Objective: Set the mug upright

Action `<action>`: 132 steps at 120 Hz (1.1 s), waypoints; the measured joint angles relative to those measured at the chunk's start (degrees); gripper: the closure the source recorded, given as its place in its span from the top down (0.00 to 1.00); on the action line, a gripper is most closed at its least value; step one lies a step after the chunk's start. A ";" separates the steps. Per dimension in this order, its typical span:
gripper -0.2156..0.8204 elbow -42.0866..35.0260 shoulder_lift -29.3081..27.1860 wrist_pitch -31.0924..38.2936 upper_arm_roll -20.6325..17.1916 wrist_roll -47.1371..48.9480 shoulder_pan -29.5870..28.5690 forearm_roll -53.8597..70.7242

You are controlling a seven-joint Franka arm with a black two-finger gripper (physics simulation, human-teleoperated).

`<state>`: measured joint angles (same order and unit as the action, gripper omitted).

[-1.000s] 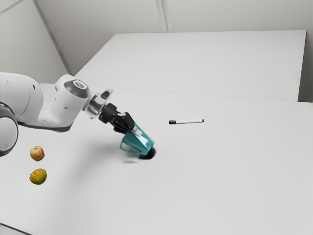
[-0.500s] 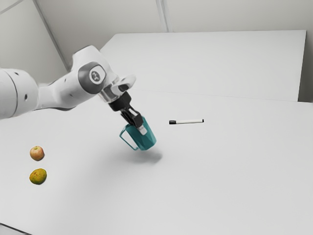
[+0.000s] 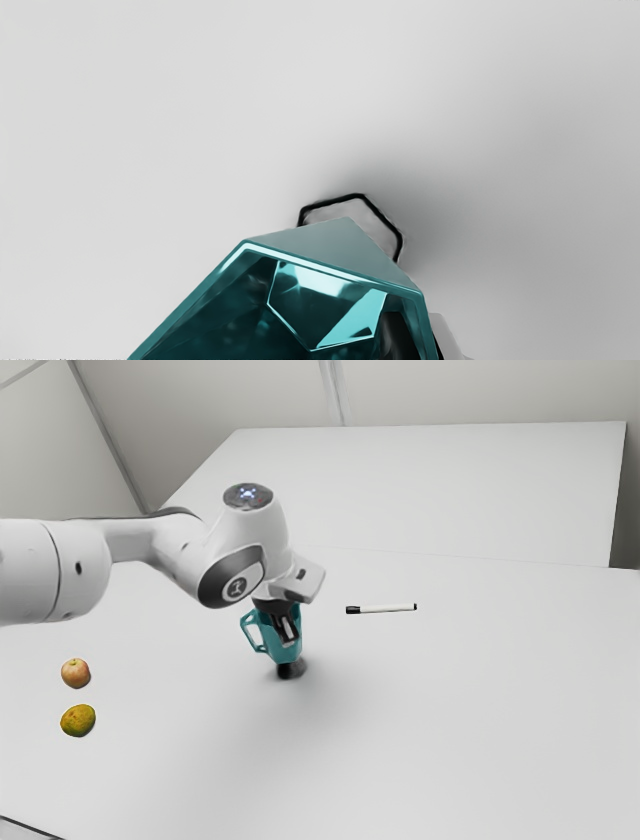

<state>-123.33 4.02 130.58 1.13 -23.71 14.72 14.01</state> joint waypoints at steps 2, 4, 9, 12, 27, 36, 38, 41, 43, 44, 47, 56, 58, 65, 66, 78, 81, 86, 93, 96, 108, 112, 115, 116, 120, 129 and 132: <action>0.04 -0.05 0.09 0.26 0.00 0.57 -0.08 0.34; 0.04 -0.09 0.16 0.49 0.00 1.13 -0.17 0.65; 0.04 -0.46 0.25 1.00 -0.01 2.49 -0.42 1.22; 0.04 -0.62 0.28 1.23 -0.01 3.30 -0.54 1.49; 0.04 -1.53 0.30 1.83 -0.01 6.94 -0.73 2.25; 0.04 -1.71 0.36 1.96 0.00 8.89 -0.65 2.45; 0.04 -1.72 0.42 1.97 0.00 9.29 -0.64 2.47; 0.04 -1.74 0.50 1.99 0.00 9.87 -0.63 2.50; 0.04 -1.75 0.57 1.99 -0.01 10.24 -0.63 2.52; 0.04 -1.74 0.62 2.00 -0.01 10.42 -0.63 2.52; 0.04 -1.72 0.84 2.03 -0.01 10.96 -0.64 2.54; 0.04 -1.69 1.49 2.25 -0.01 12.42 -0.66 2.37; 0.04 -1.69 1.52 2.30 0.00 12.75 -0.66 2.31; 0.04 -1.67 1.44 2.55 0.00 13.91 -0.67 2.07; 0.04 -1.66 1.43 2.61 -0.01 14.08 -0.68 2.04; 0.04 -1.64 1.39 3.42 -0.09 16.18 -0.67 0.74; 0.04 -1.64 1.41 3.59 -0.19 16.67 -0.73 0.24; 0.04 -1.65 1.46 3.90 -0.36 17.45 -0.72 -0.44; 0.04 -1.67 1.68 4.48 -0.48 18.52 -0.63 -1.09; 0.04 -1.67 1.83 4.74 -0.51 18.94 -0.60 -1.28; 0.04 -1.68 2.38 5.68 -0.56 20.50 -0.59 -1.77; 0.04 -1.68 2.65 5.97 -0.56 20.96 -0.61 -1.86; 0.04 -1.68 2.85 6.20 -0.56 21.29 -0.63 -1.92; 0.04 -1.68 2.91 6.28 -0.56 21.40 -0.64 -1.93; 0.04 -1.68 3.06 6.54 -0.57 21.81 -0.64 -1.99; 0.04 -1.68 3.31 6.98 -0.57 22.67 -0.63 -2.07; 0.04 -1.68 3.41 7.09 -0.58 22.93 -0.62 -2.09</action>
<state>-125.00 7.44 137.67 0.55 -0.78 14.10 11.92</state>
